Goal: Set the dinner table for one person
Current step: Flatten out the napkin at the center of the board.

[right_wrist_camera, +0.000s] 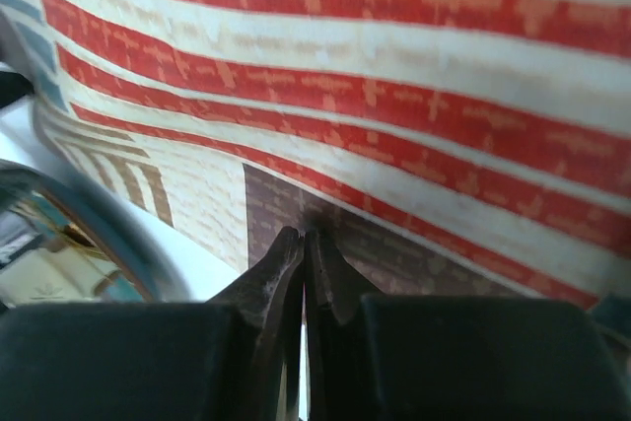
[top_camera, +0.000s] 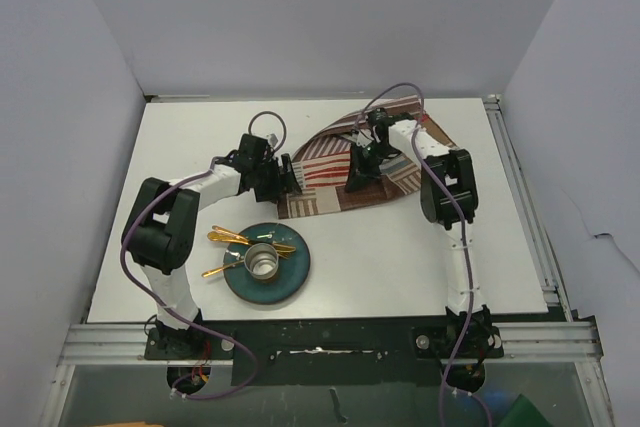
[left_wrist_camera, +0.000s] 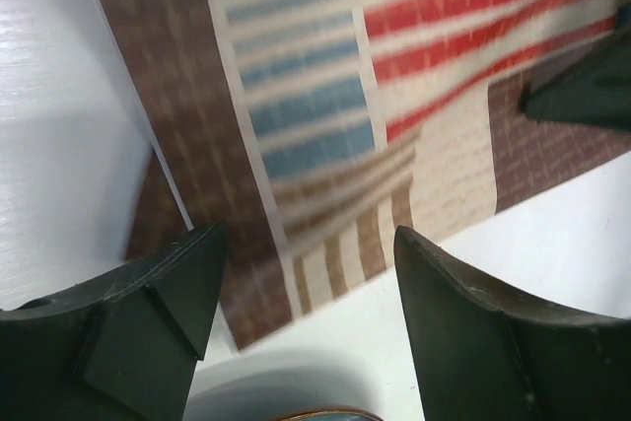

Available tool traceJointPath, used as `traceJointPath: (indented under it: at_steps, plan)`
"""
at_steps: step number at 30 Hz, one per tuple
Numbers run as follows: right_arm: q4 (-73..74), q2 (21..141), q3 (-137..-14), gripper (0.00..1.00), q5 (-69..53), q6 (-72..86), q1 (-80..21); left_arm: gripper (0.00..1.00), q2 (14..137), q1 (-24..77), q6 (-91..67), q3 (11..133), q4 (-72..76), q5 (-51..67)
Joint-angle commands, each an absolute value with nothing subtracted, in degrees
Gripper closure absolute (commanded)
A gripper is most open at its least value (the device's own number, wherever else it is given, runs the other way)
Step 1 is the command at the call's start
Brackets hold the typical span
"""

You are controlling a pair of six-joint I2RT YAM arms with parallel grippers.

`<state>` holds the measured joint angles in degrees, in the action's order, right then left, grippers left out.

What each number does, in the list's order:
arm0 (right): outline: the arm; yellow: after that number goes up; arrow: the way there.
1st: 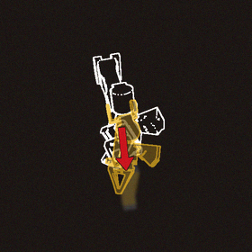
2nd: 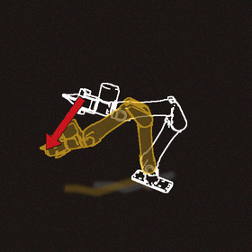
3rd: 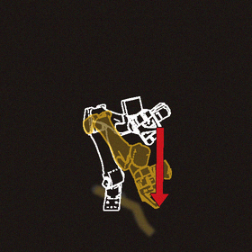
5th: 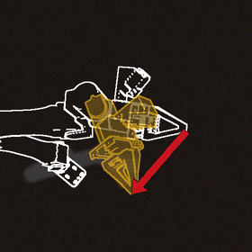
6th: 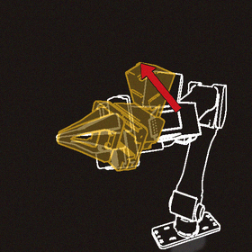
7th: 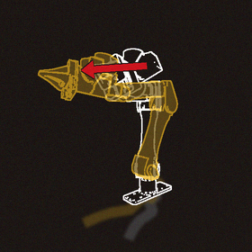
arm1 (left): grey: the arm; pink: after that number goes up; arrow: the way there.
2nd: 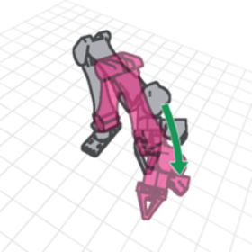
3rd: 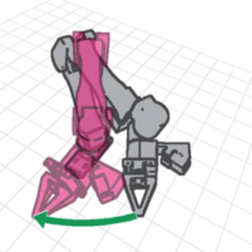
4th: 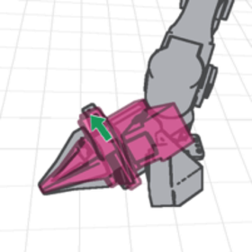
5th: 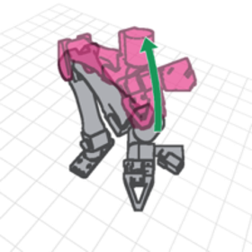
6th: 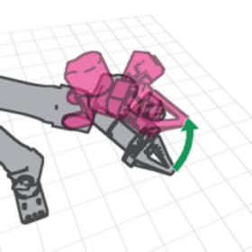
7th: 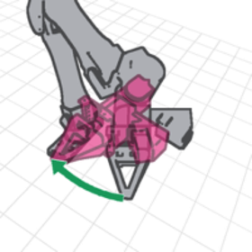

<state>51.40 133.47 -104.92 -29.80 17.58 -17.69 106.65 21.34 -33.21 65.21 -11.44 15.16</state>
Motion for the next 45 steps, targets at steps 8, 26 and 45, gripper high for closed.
traceJointPath:
  at_steps: [8, 26, 45]
  plan:
    - [53.07, 155.56, -129.58, 1.0, -35.85, 9.54, -11.81, 0.32, 107.38, 21.36, -31.11, 66.52, -11.54, 14.59]
    - [48.61, 148.91, -117.03, 1.0, -35.96, 7.94, -13.6, 0.31, 109.99, 18.65, -29.18, 71.41, -9.62, 11.93]
    - [48.54, 145.8, -114.74, 1.0, -35.13, 9.03, -13.59, 0.31, 115.26, 16.49, -31.8, 68.15, -4.11, 15.38]
